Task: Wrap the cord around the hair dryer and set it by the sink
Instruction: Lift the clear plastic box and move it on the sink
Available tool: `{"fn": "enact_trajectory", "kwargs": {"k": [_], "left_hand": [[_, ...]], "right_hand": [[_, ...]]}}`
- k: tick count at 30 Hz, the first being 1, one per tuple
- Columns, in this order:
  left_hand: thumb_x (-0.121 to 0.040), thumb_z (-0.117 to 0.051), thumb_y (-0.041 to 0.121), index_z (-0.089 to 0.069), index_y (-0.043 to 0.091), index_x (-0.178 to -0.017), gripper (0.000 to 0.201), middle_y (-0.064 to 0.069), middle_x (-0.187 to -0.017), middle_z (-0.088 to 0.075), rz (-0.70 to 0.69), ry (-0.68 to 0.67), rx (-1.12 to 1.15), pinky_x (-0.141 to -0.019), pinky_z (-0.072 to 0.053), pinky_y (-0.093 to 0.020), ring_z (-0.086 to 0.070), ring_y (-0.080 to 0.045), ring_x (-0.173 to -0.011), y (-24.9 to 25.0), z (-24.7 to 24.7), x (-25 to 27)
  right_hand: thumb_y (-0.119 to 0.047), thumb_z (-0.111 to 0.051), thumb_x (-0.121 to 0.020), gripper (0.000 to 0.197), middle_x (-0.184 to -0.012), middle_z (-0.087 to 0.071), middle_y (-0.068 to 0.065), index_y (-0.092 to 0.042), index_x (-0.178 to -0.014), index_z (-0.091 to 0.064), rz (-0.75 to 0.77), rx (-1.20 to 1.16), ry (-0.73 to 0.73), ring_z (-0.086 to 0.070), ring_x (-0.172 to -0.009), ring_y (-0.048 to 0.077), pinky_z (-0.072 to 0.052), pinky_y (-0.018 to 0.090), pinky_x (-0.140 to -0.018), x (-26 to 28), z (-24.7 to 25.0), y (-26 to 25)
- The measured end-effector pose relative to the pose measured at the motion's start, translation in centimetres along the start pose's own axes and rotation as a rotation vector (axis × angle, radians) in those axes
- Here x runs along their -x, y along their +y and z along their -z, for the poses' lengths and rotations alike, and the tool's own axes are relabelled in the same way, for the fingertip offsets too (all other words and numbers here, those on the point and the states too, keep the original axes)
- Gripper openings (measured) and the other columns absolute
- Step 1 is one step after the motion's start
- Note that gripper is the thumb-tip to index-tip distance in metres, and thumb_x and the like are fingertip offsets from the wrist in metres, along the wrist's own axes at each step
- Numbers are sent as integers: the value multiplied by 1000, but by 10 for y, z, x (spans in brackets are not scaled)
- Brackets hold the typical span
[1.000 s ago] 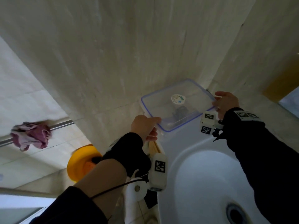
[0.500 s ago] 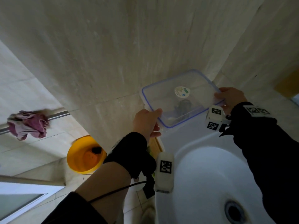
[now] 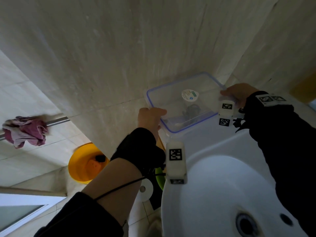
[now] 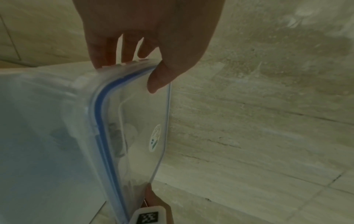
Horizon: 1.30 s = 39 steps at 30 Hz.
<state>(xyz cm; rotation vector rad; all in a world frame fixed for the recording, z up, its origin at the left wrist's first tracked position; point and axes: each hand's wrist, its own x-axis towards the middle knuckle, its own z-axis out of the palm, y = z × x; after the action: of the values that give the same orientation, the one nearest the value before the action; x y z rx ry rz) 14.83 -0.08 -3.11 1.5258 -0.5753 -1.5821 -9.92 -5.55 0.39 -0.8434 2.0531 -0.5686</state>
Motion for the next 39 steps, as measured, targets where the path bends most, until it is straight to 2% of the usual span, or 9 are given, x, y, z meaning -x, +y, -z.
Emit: {"fn": "enact_trajectory", "kwargs": {"k": [1,6,11,17,22,26,29,34,39], "left_hand": [[-74,-64,1,-58,4,-91,19,-11,-81,-59,-15,10,1,-60,-44,-28,-56,-25,-72,0,-1,-3],[-72,-64,-5,-55,4,-76,14,-10,-67,-54,-15,0,8,-56,-42,-28,-53,-22,-58,2,3,-9],[-71,-70,0,-57,3,-60,17,-15,-71,-56,-14,36,-7,-68,-45,-34,-54,-25,-69,0,5,-8],[-74,-72,10,-55,7,-66,19,-7,-63,-56,-22,35,-60,-55,-45,-26,-54,-19,-55,0,4,-4],[-81,-68,31,-55,12,-71,25,-3,-63,-50,130,-67,-113,-56,-47,-30,-49,-17,-62,1,8,6],[-79,-71,24,-60,12,-76,17,-5,-78,-59,195,-176,-74,-61,-58,-38,-58,-21,-78,3,13,10],[-77,-71,8,-63,10,-76,8,-4,-72,-65,172,-207,-84,-52,-59,-32,-63,-15,-60,1,13,10],[-79,-67,3,-60,8,-73,11,4,-41,-64,95,-201,-100,-46,-58,-30,-59,-7,-34,-2,11,6],[-76,-69,6,-65,6,-88,12,-11,-81,-66,120,-225,-167,-52,-58,-28,-64,-17,-56,7,12,3]], "right_hand": [[-15,-56,-91,48,-140,-49,20,-1,-135,-46,33,36,-13,-48,-96,28,-21,24,-101,0,2,-2],[-6,-55,-89,47,-141,-48,24,5,-134,-46,62,150,-25,-53,-108,28,-34,35,-113,-2,3,-9],[-7,-57,-88,47,-139,-50,22,1,-133,-48,65,93,-14,-49,-128,36,-40,46,-107,-7,3,-2],[-22,-62,-87,48,-110,-60,13,-2,-130,-51,0,-145,-7,-58,-96,32,-46,38,-83,-8,0,15],[-45,-73,-72,67,-120,-63,22,1,-119,-57,-60,-188,-3,-61,-111,37,-46,52,-100,-5,8,32],[-30,-59,-88,32,-81,-58,12,-3,-105,-57,-19,-226,-87,-67,-50,20,-53,24,-47,-1,14,45],[-24,-55,-91,18,-72,-62,11,-6,-92,-57,0,-260,-124,-63,-35,12,-46,18,-32,-5,18,55],[-21,-59,-88,23,-58,-64,10,-2,-100,-53,-14,-307,-71,-63,-38,15,-47,19,-36,-8,15,50],[-15,-59,-89,17,-83,-54,11,-1,-98,-54,-36,-218,-92,-53,-70,26,-44,36,-61,-3,20,33]]}}
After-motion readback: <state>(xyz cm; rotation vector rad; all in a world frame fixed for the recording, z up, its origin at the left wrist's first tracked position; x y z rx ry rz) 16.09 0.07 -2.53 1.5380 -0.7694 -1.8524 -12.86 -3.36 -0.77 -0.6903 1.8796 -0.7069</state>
